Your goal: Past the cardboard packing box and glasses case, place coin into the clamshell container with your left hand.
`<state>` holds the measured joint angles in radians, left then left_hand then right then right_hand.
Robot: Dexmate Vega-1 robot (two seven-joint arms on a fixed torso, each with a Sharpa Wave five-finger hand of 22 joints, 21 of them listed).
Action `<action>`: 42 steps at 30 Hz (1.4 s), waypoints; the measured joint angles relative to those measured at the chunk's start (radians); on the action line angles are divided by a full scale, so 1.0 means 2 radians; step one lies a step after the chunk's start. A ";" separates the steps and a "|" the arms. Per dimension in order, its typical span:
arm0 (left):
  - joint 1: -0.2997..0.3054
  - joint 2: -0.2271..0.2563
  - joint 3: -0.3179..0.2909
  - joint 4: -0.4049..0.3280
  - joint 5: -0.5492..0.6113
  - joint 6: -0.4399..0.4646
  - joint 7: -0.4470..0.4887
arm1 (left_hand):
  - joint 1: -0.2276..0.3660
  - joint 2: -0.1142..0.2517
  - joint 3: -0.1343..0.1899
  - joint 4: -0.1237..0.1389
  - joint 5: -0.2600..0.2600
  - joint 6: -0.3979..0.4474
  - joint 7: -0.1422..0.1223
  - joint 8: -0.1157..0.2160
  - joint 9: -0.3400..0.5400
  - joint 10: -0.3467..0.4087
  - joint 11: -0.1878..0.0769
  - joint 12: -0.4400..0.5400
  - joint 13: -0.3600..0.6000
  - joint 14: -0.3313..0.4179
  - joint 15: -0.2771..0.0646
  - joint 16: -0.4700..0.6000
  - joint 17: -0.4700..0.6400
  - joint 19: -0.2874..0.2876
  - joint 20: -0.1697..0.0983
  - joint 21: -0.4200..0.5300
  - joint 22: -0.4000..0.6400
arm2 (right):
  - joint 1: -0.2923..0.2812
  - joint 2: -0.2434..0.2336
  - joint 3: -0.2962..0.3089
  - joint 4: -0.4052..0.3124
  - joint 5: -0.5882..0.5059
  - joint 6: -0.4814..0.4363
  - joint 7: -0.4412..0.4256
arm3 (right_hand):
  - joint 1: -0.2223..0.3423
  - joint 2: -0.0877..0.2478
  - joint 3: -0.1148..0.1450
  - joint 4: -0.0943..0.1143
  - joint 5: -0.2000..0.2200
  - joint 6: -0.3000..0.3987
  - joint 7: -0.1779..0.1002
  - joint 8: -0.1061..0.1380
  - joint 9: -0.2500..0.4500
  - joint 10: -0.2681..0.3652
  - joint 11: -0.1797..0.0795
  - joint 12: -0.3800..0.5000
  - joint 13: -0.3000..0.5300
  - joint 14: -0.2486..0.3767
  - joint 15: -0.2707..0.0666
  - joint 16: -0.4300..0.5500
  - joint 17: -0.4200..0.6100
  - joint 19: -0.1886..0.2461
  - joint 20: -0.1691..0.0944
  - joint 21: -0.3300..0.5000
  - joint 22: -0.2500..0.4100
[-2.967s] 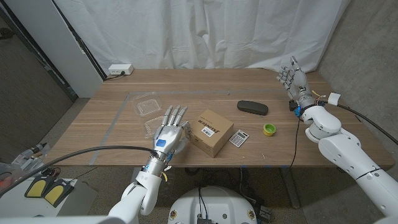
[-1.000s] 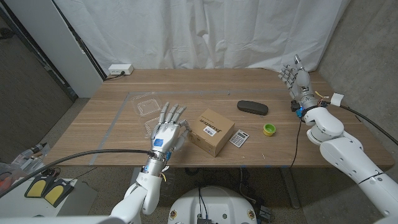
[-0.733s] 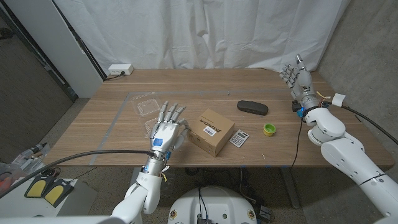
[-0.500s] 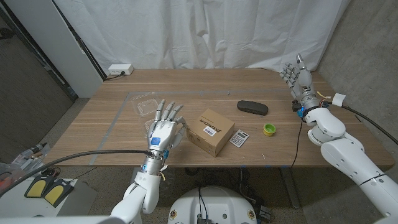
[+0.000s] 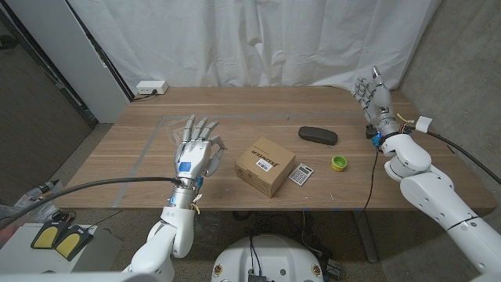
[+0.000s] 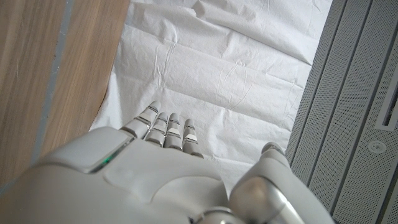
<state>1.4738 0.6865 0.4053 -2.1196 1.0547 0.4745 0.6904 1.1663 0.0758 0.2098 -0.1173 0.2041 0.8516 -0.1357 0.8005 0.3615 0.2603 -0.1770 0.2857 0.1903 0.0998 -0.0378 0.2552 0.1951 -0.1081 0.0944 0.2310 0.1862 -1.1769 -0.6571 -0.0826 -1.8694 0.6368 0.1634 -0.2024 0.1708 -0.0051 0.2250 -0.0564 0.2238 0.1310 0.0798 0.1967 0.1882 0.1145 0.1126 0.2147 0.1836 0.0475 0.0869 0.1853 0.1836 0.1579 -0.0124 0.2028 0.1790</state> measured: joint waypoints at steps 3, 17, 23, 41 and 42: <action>0.000 0.001 -0.009 -0.006 -0.003 0.003 -0.005 | 0.000 0.000 0.000 -0.001 0.003 0.000 0.000 0.000 0.000 0.004 0.000 0.000 0.000 0.002 0.001 0.000 0.000 0.000 0.000 0.000 0.000 | 0.001 0.001 0.000 0.000 -0.001 0.000 -0.002 | 0.000 0.000 0.000 0.000 0.000 0.000 0.000 0.000 0.000 0.000 0.000 0.000 0.000 0.000 0.000 0.000 0.000 0.000 0.000 0.000 0.000; 0.003 0.000 -0.036 -0.018 -0.008 0.031 -0.019 | 0.000 0.000 0.001 0.000 0.004 0.000 0.000 -0.002 -0.006 0.010 0.001 -0.002 0.000 0.010 0.001 0.000 0.000 0.006 -0.001 0.000 0.000 | -0.003 0.001 0.002 -0.006 -0.002 -0.002 -0.010 | 0.000 0.000 0.000 0.000 0.000 0.000 0.000 0.000 0.000 0.000 0.000 0.000 0.000 0.000 0.000 0.000 0.000 0.000 0.000 0.000 0.000; 0.005 -0.009 -0.040 -0.020 -0.002 0.048 -0.018 | 0.000 0.000 0.003 -0.001 0.004 0.000 0.000 -0.002 -0.007 0.012 -0.001 -0.004 0.000 0.011 0.000 -0.002 0.000 0.006 -0.001 0.000 0.000 | -0.002 0.001 0.003 -0.003 0.001 -0.002 -0.007 | 0.000 0.000 -0.001 -0.001 0.000 0.000 0.000 0.000 0.000 0.000 0.000 0.000 0.000 0.000 0.000 0.000 0.000 0.000 0.000 0.000 0.000; 0.009 -0.033 -0.044 -0.015 0.018 0.112 -0.009 | 0.001 -0.001 0.003 -0.001 0.004 0.000 0.000 0.002 -0.008 0.019 -0.004 -0.008 0.002 0.017 -0.001 -0.006 0.000 0.009 -0.003 0.000 0.000 | 0.009 0.000 0.003 0.021 0.013 -0.003 0.013 | 0.000 0.000 -0.001 -0.001 0.000 0.000 0.000 0.000 0.000 0.000 0.000 0.000 0.000 0.000 0.000 0.000 0.000 0.000 0.000 0.000 0.000; 0.009 -0.034 -0.044 -0.014 0.021 0.118 -0.010 | 0.001 -0.001 0.004 -0.001 0.004 0.000 0.000 0.002 -0.008 0.019 -0.004 -0.008 0.002 0.017 -0.001 -0.006 0.000 0.009 -0.003 0.000 0.000 | 0.009 0.000 0.003 0.022 0.014 -0.003 0.014 | 0.000 0.000 -0.001 -0.001 0.000 0.000 0.000 0.000 0.000 0.000 0.000 0.000 0.000 0.000 0.000 0.000 0.000 0.000 0.000 0.000 0.000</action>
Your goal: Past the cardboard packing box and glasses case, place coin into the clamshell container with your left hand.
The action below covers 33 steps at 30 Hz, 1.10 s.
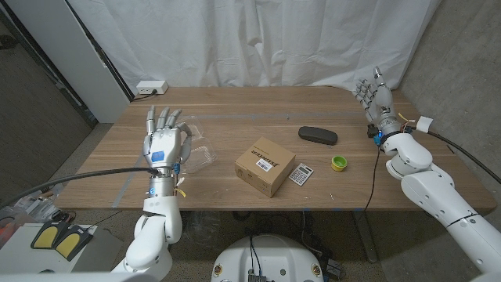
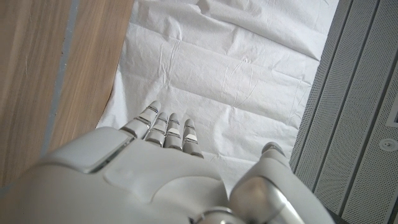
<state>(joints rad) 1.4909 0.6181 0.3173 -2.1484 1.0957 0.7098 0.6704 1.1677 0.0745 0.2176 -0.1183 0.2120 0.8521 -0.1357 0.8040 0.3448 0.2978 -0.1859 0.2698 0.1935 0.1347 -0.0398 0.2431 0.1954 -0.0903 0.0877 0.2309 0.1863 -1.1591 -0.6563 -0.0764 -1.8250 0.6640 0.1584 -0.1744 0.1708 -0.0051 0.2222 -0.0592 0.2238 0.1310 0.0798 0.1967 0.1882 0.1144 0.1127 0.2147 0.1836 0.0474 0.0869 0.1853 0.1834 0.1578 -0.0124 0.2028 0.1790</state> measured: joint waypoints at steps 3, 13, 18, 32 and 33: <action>0.000 -0.001 0.000 0.001 0.005 0.010 -0.004 | 0.000 0.000 0.001 0.001 0.000 0.000 0.000 0.001 0.000 0.000 0.000 0.000 0.000 0.000 0.000 0.000 0.000 0.000 0.000 0.000 0.000 | 0.000 0.001 0.000 0.003 0.001 0.002 0.002 | 0.000 0.000 0.000 0.000 0.000 0.000 0.000 0.000 0.000 0.000 0.000 0.000 0.000 0.000 0.000 0.000 0.000 0.000 0.000 0.000 0.000; -0.010 0.000 0.004 0.004 0.017 0.036 -0.026 | 0.000 0.000 0.001 0.001 0.000 0.000 0.000 0.003 -0.001 0.003 0.001 -0.004 0.000 0.002 0.002 -0.003 0.000 0.000 0.000 0.000 0.000 | -0.004 0.003 0.002 0.007 0.004 0.010 0.007 | 0.000 0.000 -0.001 -0.001 0.000 0.000 0.000 0.000 0.000 0.000 0.000 0.000 0.003 0.000 0.000 0.000 0.000 0.000 0.000 0.000 0.000; -0.018 0.002 0.006 0.006 0.025 0.055 -0.052 | 0.000 0.000 0.003 -0.001 0.000 0.000 0.000 0.004 -0.006 0.003 0.001 -0.006 0.000 0.002 0.002 -0.004 0.000 0.000 0.000 0.000 0.000 | -0.015 0.004 0.007 0.003 0.004 0.014 0.004 | 0.000 0.000 -0.001 -0.001 0.000 0.000 0.000 0.000 0.000 0.000 0.000 0.000 0.003 0.000 0.000 0.000 0.000 0.000 0.000 0.000 0.000; -0.046 0.014 0.018 0.015 0.039 0.088 -0.122 | -0.003 -0.003 0.005 0.001 0.000 0.000 0.000 0.004 -0.013 0.005 0.003 -0.009 0.000 0.002 0.002 -0.008 0.000 0.000 0.000 -0.004 0.000 | -0.039 0.005 0.017 -0.011 0.004 0.024 -0.008 | 0.000 0.000 -0.001 -0.001 0.000 0.000 0.000 0.000 0.000 0.000 0.000 0.000 0.003 0.000 0.000 0.000 0.000 0.000 0.000 0.000 0.000; -0.048 0.015 0.019 0.015 0.041 0.091 -0.129 | -0.003 -0.003 0.005 0.001 0.000 0.000 0.000 0.004 -0.014 0.005 0.003 -0.009 0.000 0.002 0.002 -0.008 0.000 -0.001 0.001 -0.004 0.000 | -0.040 0.005 0.017 -0.011 0.003 0.025 -0.008 | 0.000 0.000 -0.001 -0.001 0.000 0.000 0.000 0.000 0.000 0.000 0.000 0.000 0.003 0.000 0.000 0.000 0.000 0.000 0.000 0.000 0.000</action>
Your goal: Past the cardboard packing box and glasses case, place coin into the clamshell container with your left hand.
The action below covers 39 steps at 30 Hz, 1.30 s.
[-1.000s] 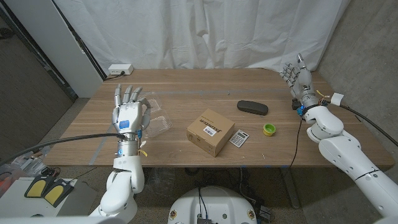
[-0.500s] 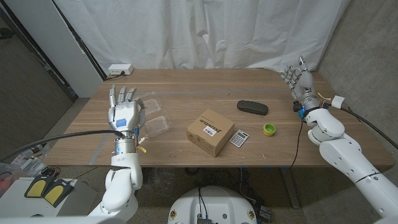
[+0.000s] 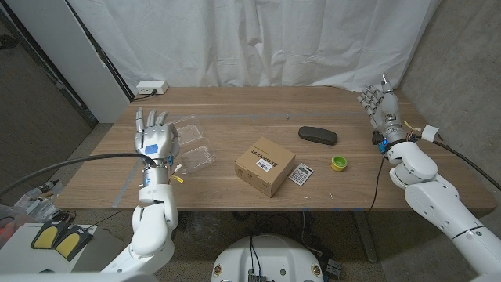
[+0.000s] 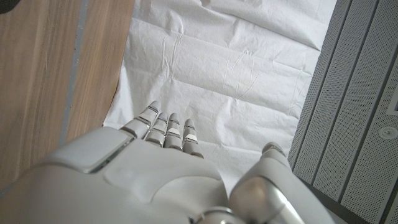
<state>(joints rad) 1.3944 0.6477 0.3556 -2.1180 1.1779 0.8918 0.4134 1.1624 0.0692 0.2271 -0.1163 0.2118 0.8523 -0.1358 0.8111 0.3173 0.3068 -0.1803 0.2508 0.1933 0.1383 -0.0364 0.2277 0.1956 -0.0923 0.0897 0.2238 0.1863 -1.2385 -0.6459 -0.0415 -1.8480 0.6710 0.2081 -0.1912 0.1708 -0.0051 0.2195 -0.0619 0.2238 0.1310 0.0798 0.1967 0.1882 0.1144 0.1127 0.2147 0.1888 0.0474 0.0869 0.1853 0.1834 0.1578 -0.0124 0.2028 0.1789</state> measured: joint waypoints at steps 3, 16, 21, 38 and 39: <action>-0.006 0.003 0.003 0.001 0.003 0.005 -0.017 | 0.000 0.000 0.000 0.000 0.000 0.000 0.000 0.000 -0.002 0.000 0.000 0.000 0.000 0.000 0.000 0.000 0.000 -0.001 0.001 0.000 0.000 | -0.002 0.000 0.001 -0.001 0.000 0.001 -0.001 | 0.000 0.000 0.000 0.000 0.000 0.000 0.000 0.000 0.000 0.000 0.000 0.000 0.000 0.000 0.000 0.000 0.000 0.000 0.000 0.000 0.000; -0.030 0.015 0.017 0.002 0.018 0.020 -0.117 | 0.001 -0.001 0.002 -0.002 0.002 0.006 0.003 -0.004 -0.010 0.000 0.000 -0.008 0.000 0.000 0.000 -0.005 0.000 -0.005 0.002 -0.003 0.000 | -0.007 0.001 0.003 -0.002 0.000 0.003 -0.001 | 0.000 0.000 0.000 0.000 0.000 0.000 0.000 0.000 0.000 0.000 0.000 0.000 0.000 0.000 0.000 0.000 0.000 0.000 0.000 0.000 0.000; -0.056 0.021 0.032 -0.002 0.028 0.026 -0.171 | 0.001 -0.001 0.003 -0.001 0.002 0.014 0.001 -0.008 -0.016 -0.003 0.003 -0.012 0.000 0.000 0.000 -0.007 0.000 -0.007 0.003 -0.005 0.000 | -0.008 0.001 0.004 -0.002 0.001 0.005 -0.002 | 0.000 0.000 0.000 0.000 0.000 0.000 0.000 0.000 0.000 0.000 0.000 0.000 0.000 0.000 0.000 0.000 0.000 0.000 0.000 0.000 0.000; -0.096 0.012 0.057 0.007 0.049 0.018 -0.273 | 0.001 -0.001 0.006 -0.002 0.002 0.016 0.000 -0.012 -0.028 -0.010 0.006 -0.015 0.000 -0.007 0.001 -0.010 0.001 -0.010 0.006 -0.007 0.000 | -0.007 0.002 0.006 0.003 0.006 0.007 0.000 | 0.000 0.000 -0.002 -0.002 0.000 0.000 0.000 0.000 0.000 0.000 0.000 0.000 0.000 0.000 0.000 0.000 0.000 0.000 0.000 0.000 0.000; -0.099 0.010 0.059 0.009 0.049 0.016 -0.277 | 0.001 -0.001 0.006 -0.002 0.002 0.016 0.000 -0.013 -0.028 -0.010 0.006 -0.015 0.000 -0.007 0.001 -0.010 0.001 -0.010 0.006 -0.007 0.000 | -0.007 0.002 0.006 0.003 0.006 0.007 0.000 | 0.000 0.000 -0.002 -0.002 0.000 0.000 0.000 0.000 0.000 0.000 0.000 0.000 0.000 0.000 0.000 0.000 0.000 0.000 0.000 0.000 0.000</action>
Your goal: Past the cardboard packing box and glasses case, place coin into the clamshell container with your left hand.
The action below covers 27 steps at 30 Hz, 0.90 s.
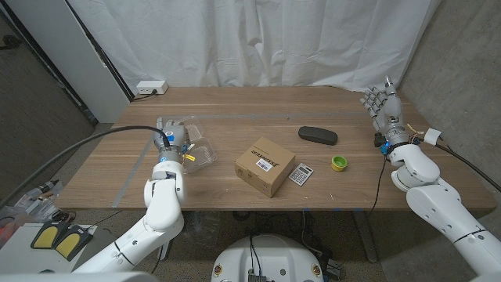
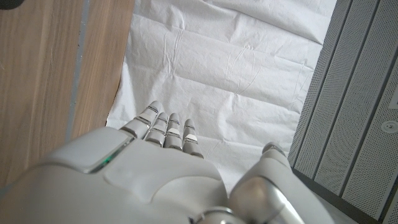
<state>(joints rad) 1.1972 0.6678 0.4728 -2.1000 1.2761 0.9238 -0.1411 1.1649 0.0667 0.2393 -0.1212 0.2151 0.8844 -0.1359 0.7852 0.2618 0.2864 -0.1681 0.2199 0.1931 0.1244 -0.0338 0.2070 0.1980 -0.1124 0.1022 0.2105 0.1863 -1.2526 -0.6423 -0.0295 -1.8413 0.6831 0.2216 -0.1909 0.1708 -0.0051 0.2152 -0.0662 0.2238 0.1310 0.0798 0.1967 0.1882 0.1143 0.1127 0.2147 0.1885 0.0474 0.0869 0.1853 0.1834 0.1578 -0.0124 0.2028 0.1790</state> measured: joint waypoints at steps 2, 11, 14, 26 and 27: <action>-0.002 -0.002 0.001 0.002 0.000 -0.001 -0.002 | 0.000 0.000 0.000 0.000 0.000 0.000 0.000 0.000 0.000 0.000 0.000 0.000 0.000 -0.002 -0.002 0.000 0.000 0.000 0.000 0.000 0.000 | 0.000 0.000 0.000 0.000 0.000 0.000 0.000 | 0.000 0.000 0.000 0.000 0.000 0.000 0.000 0.000 0.000 0.000 0.000 0.000 0.000 0.000 0.000 0.000 0.000 0.000 0.000 0.000 0.000; -0.010 -0.010 0.009 0.012 0.001 -0.009 -0.016 | 0.000 0.000 0.000 0.000 0.000 0.000 0.000 -0.001 0.001 0.000 0.000 -0.004 0.000 -0.002 -0.002 0.000 0.000 -0.002 0.002 0.000 0.000 | -0.002 -0.001 0.002 0.000 0.001 0.000 0.000 | 0.000 0.000 0.000 0.000 0.000 0.000 0.000 0.000 0.000 0.000 0.000 0.000 0.000 0.000 0.000 0.000 0.000 0.000 0.000 0.000 0.000; -0.011 -0.012 0.010 0.015 0.001 -0.012 -0.020 | 0.000 0.000 0.000 0.000 0.000 0.000 0.000 -0.001 0.001 0.000 0.000 -0.004 0.000 -0.002 -0.002 -0.002 0.000 -0.002 0.002 0.000 0.000 | -0.002 -0.001 0.002 0.000 0.001 -0.001 0.000 | 0.000 0.000 0.000 0.000 0.000 0.000 0.000 0.000 0.000 0.000 0.000 0.000 0.000 0.000 0.000 0.000 0.000 0.000 0.000 0.000 0.000; -0.011 -0.018 0.015 0.026 -0.010 -0.015 -0.022 | 0.000 0.000 0.002 0.000 -0.003 0.000 0.000 0.002 0.001 -0.014 0.004 -0.008 0.000 -0.006 -0.001 -0.002 0.000 -0.002 0.002 0.000 0.000 | -0.004 -0.003 0.003 -0.002 0.001 -0.005 -0.002 | -0.001 0.005 0.000 0.000 0.000 0.000 0.000 0.000 0.000 0.000 0.000 0.000 0.000 0.000 0.000 0.000 0.000 0.000 0.000 0.000 0.000; -0.011 -0.018 0.015 0.026 -0.010 -0.015 -0.022 | 0.000 0.000 0.003 -0.001 -0.003 0.000 0.000 -0.001 0.001 -0.017 0.006 -0.008 0.000 -0.007 -0.002 -0.003 0.000 -0.002 0.002 0.000 0.000 | -0.004 -0.003 0.003 -0.002 0.001 -0.005 -0.002 | -0.001 0.005 0.000 0.000 0.000 0.000 0.000 0.000 0.000 0.000 0.000 0.000 0.000 0.000 0.000 0.000 0.000 0.000 0.000 0.000 0.000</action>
<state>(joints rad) 1.1754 0.6319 0.5034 -2.0479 1.2570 0.8943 -0.1843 1.1648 0.0667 0.2450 -0.1229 0.2082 0.8845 -0.1359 0.7840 0.2643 0.2530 -0.1561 0.2044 0.1931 0.1102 -0.0383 0.2018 0.1978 -0.1157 0.1055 0.2109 0.1863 -1.2613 -0.6477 -0.0237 -1.8447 0.6861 0.2114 -0.1953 0.1698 0.0044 0.2154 -0.0661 0.2238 0.1310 0.0798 0.1967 0.1882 0.1143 0.1127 0.2147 0.1884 0.0474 0.0869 0.1853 0.1834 0.1578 -0.0124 0.2028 0.1790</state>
